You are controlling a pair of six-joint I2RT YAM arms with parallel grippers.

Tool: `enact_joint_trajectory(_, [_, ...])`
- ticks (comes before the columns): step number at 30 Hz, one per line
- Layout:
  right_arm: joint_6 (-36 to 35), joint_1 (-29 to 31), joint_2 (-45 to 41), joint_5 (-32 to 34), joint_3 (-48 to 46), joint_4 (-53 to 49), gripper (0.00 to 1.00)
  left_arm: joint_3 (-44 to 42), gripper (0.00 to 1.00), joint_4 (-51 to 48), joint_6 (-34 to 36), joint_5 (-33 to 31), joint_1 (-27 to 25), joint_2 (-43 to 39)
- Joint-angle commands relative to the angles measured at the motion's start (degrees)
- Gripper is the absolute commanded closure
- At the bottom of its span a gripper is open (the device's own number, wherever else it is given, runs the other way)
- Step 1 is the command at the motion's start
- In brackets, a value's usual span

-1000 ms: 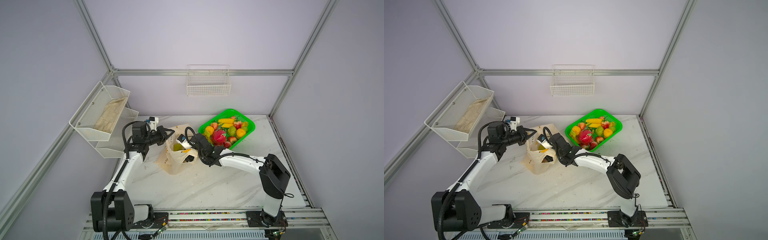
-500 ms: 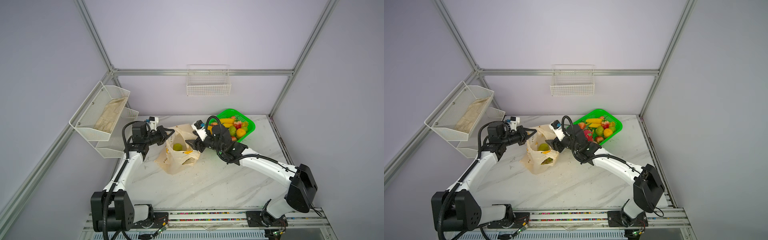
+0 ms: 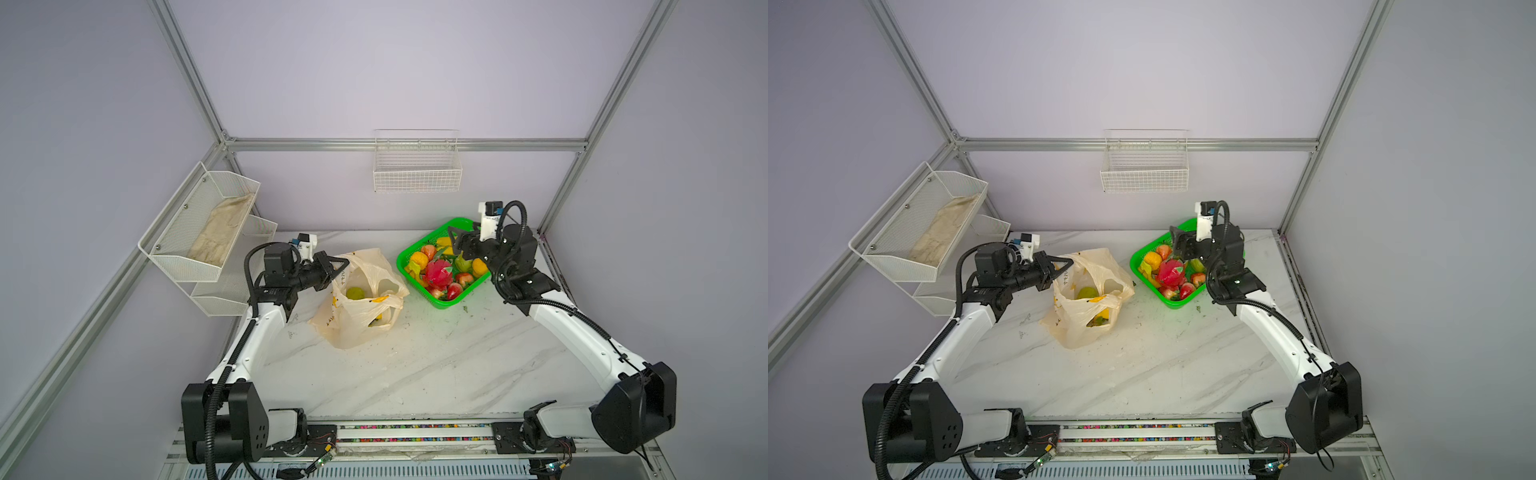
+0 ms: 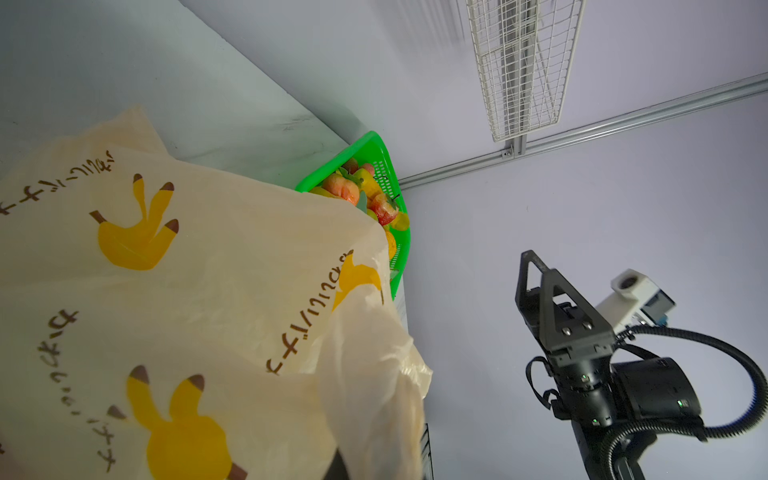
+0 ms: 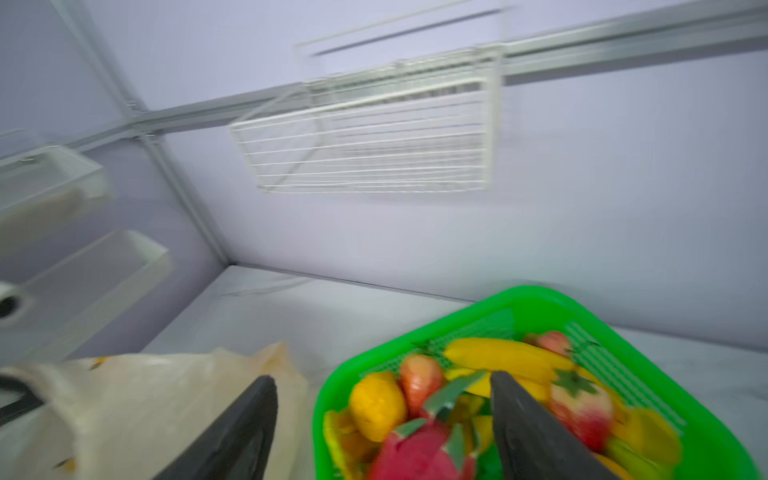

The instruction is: Place the fake fruits into the plastic bag and tie a complex knot

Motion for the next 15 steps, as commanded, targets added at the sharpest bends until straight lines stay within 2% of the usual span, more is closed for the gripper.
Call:
enact_joint_trajectory(1, [0.11,-4.89,5.80,4.62,2.69,-6.23,0.15,-1.75,1.00,2.35,0.21,0.42,0.00,-0.03])
enact_joint_trajectory(4, [-1.41,-7.90,12.61,5.66,7.49,-8.96,0.13,-1.75,1.00,2.32,0.30,0.37,0.01,-0.06])
enact_joint_trajectory(15, [-5.31,-8.03,35.20,12.65,26.64,-17.67,0.12,-1.66,1.00,2.31,0.30,0.50,-0.02,-0.46])
